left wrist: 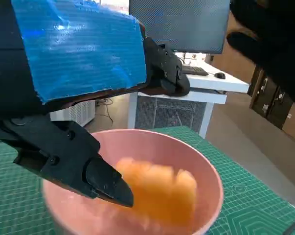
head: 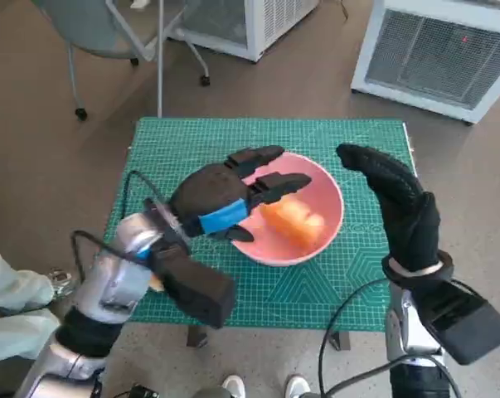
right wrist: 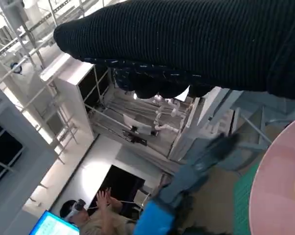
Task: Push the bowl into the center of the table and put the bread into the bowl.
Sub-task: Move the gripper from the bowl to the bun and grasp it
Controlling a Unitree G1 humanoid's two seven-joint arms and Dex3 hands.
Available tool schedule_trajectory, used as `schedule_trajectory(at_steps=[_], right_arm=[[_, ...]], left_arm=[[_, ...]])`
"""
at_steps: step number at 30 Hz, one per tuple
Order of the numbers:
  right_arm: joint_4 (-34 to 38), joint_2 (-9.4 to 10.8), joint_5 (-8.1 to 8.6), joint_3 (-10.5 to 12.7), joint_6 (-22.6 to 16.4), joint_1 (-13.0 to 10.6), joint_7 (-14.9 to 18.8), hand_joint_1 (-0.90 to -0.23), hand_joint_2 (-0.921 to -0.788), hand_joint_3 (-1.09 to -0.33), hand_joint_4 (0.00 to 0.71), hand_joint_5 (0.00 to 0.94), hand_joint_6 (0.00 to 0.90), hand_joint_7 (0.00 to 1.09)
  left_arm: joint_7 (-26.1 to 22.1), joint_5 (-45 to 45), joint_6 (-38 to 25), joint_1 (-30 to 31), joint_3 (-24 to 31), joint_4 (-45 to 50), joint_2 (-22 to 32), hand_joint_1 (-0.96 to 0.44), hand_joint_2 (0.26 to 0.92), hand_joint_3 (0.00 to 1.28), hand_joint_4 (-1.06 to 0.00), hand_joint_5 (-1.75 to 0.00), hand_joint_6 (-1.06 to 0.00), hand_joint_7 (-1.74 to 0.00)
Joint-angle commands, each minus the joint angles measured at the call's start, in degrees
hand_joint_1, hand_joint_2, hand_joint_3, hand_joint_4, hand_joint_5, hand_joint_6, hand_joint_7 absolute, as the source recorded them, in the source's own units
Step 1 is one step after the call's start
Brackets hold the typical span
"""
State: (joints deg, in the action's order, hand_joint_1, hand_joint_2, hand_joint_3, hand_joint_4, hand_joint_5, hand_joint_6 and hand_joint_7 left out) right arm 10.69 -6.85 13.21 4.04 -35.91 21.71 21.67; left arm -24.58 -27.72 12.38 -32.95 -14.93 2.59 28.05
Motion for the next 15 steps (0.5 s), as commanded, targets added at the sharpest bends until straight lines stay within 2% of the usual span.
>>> schedule_trajectory(at_steps=[1, 10, 15], right_arm=[[0.67, 0.27, -0.46, -0.30, 0.54, -0.65, -0.33, -0.684, -0.921, -0.792, 0.124, 0.000, -0.001, 0.44], [0.59, 0.43, -0.62, -0.44, 0.70, -0.59, -0.34, -0.680, -0.921, -0.793, 0.124, 0.001, -0.001, 0.44], [1.06, 0.40, -0.38, -0.50, 0.82, -0.29, -0.07, -0.681, -0.921, -0.792, 0.124, 0.001, -0.001, 0.44]], left_arm=[[-4.21, 6.46, -1.00, 2.56, 5.09, 5.11, 3.90, -0.44, 0.770, 0.00, 0.00, 0.00, -0.24, 0.00], [-12.52, 19.69, -3.98, 7.75, 15.38, 9.12, 11.80, -0.42, 0.757, 0.00, 0.00, 0.00, -0.23, 0.00], [-16.18, 21.50, -10.89, 11.79, 20.59, 13.27, 17.31, -0.39, 0.748, 0.00, 0.00, 0.00, -0.23, 0.00]])
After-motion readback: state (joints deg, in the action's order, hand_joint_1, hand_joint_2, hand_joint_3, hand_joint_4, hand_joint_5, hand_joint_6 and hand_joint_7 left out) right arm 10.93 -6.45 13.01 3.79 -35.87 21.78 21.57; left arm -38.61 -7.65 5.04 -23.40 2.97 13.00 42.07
